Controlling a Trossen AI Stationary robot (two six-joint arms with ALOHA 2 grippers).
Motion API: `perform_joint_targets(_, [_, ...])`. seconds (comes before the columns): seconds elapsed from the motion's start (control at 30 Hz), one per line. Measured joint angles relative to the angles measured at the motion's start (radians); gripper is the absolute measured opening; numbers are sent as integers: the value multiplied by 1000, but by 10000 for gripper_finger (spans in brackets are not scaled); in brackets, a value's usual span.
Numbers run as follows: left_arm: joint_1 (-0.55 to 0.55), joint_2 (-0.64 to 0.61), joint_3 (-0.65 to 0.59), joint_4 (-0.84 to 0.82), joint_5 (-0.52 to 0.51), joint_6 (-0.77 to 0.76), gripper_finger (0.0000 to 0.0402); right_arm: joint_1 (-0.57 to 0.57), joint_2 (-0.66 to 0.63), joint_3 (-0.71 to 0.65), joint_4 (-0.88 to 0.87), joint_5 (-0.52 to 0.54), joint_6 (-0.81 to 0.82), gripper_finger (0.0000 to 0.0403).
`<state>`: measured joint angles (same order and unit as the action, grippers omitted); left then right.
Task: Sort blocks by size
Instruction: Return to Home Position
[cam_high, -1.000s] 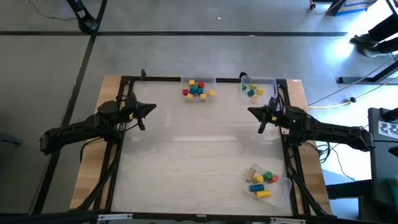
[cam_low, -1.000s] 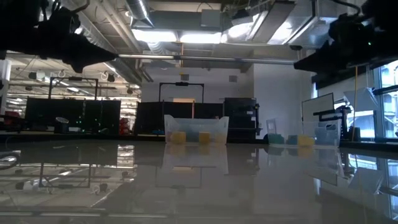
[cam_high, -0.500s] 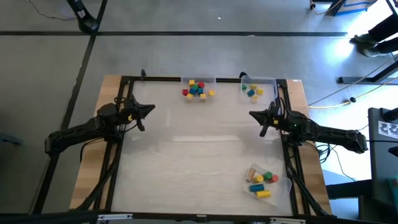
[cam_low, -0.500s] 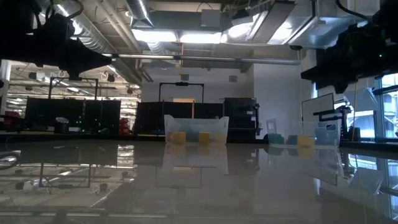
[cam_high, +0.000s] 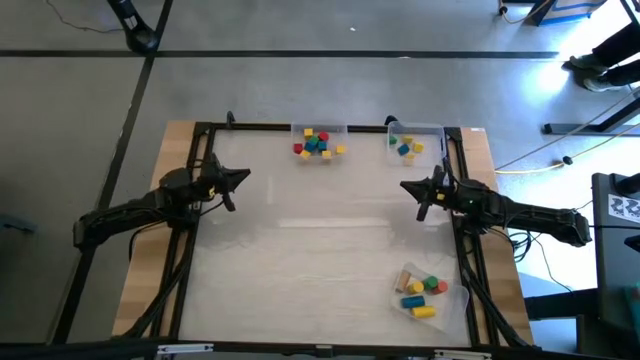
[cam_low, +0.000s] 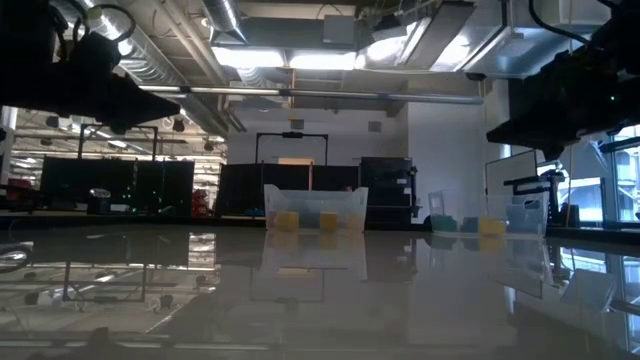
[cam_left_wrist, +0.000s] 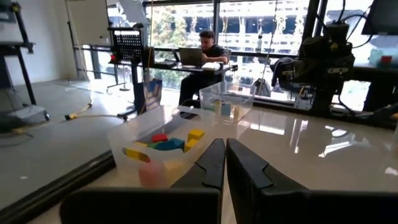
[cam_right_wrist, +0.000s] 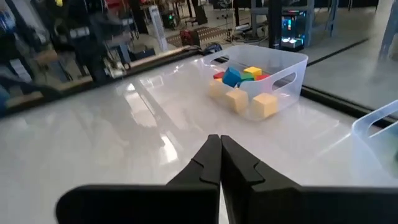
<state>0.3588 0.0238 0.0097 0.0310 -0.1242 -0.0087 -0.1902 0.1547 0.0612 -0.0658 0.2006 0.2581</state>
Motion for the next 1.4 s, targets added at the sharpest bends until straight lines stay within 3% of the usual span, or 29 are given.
perform_joint_targets(0.23, [0,2,0,0,-2,-69,5,0,0,4,-42,-14,-91,5])
perform_joint_targets(0.37, [0,2,0,0,-2,-58,5,0,-15,-20,32,-29,-162,5])
perform_joint_targets(0.47, [0,2,0,0,-2,-58,5,0,-36,-51,106,-65,-213,5])
perform_joint_targets(0.67, [0,2,0,0,-2,-57,5,0,-97,-51,92,-140,-268,5])
perform_joint_targets(1.4, [0,3,0,-1,-2,-56,5,0,-100,-53,102,-141,-237,5])
